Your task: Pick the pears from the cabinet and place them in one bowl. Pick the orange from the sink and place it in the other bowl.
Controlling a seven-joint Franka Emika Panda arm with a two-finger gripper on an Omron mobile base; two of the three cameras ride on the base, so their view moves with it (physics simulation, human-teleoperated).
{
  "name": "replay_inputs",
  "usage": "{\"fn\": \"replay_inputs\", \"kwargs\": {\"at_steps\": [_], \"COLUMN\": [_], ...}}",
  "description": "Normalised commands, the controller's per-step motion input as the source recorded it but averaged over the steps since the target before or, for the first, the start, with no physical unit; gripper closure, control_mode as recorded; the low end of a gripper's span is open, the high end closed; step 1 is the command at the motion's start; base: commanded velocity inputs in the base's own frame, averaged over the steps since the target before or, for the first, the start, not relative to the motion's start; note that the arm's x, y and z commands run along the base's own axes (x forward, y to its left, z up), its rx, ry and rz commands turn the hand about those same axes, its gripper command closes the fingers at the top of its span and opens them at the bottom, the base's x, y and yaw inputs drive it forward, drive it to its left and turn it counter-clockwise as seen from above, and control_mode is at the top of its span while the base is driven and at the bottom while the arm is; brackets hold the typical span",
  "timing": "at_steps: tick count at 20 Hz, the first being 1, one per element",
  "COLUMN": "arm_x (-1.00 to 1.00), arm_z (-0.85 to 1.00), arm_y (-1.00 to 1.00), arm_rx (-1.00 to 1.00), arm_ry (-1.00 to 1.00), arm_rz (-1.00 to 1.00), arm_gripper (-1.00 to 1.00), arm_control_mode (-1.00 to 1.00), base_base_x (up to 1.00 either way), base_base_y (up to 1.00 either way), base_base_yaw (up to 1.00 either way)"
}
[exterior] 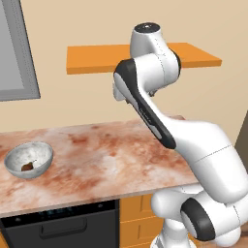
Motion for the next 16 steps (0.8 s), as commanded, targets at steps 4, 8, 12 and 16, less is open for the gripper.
{"fn": "replay_inputs", "kwargs": {"at_steps": [4, 8, 12, 16], "arm_x": [-0.04, -0.04, -0.05, 0.0], "arm_z": [0.31, 0.26, 0.17, 0.19], "arm_y": [-0.36, -0.34, -0.37, -0.35], "arm_rx": [0.0, 0.0, 0.0, 0.01], "arm_ry": [-0.09, -0.2, -0.31, -0.24], "arm_rz": [0.02, 0.05, 0.04, 0.03], "arm_gripper": [-1.0, -1.0, -1.0, -1.0], "arm_control_mode": [-1.0, -1.0, -1.0, -1.0], "base_base_x": [0.0, 0.0, 0.0, 0.0], "base_base_y": [0.0, 0.0, 0.0, 0.0], "base_base_yaw": [0.0, 0.0, 0.0, 0.0]}}
